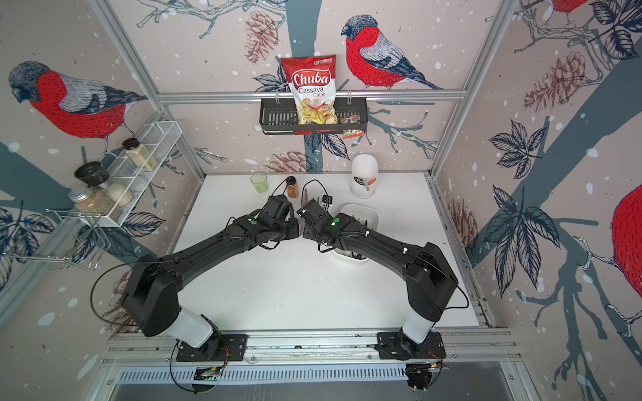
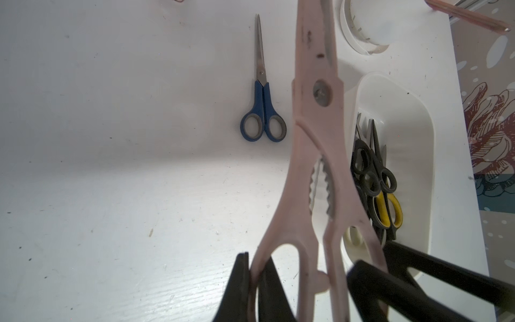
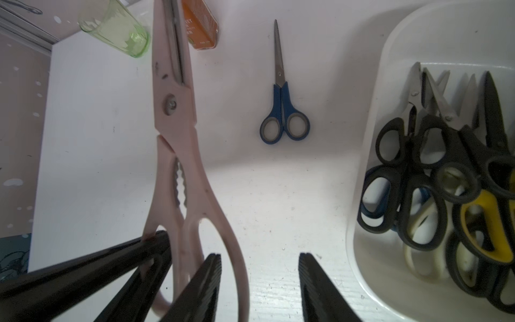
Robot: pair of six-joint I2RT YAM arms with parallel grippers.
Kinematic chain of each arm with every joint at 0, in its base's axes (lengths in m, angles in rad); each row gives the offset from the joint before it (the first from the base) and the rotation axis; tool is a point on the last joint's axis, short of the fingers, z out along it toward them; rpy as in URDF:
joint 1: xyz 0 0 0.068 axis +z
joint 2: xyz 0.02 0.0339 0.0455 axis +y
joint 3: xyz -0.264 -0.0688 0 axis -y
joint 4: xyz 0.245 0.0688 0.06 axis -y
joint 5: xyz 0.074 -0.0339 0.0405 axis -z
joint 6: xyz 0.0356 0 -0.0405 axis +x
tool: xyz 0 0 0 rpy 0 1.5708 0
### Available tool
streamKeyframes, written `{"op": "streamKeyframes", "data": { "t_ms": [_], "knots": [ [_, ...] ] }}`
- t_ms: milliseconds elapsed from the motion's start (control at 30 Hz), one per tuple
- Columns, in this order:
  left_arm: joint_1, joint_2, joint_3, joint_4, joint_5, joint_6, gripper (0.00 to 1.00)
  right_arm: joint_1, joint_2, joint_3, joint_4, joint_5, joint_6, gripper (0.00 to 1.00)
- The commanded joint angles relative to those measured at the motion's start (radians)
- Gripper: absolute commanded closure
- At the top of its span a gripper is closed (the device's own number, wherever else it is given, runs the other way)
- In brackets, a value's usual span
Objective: Take the scissors out of the storage box
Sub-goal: Pick up the scissors from the storage box, then place the scissors at the center of the board.
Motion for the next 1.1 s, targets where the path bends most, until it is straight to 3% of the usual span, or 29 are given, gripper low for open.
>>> {"op": "streamKeyframes", "data": {
  "t_ms": [0,400,700,1067],
  "knots": [
    [0.03,0.017,-0.002,0.02,0.025,0.014,0.98,-0.038,-0.079,-0.057,0.051,-0.015,0.009,0.44],
    [0.105,0.248,0.08,0.049,-0.019,0.171,1.0,-0.29,-0.364,-0.302,0.076,-0.141,0.026,0.43],
    [0.131,0.41,0.199,0.033,-0.004,0.216,1.0,-0.357,-0.472,-0.396,0.047,-0.182,0.034,0.43],
    [0.154,0.482,0.237,-0.003,-0.06,0.23,0.99,-0.397,-0.5,-0.424,0.033,-0.189,0.015,0.43]
  ]
}}
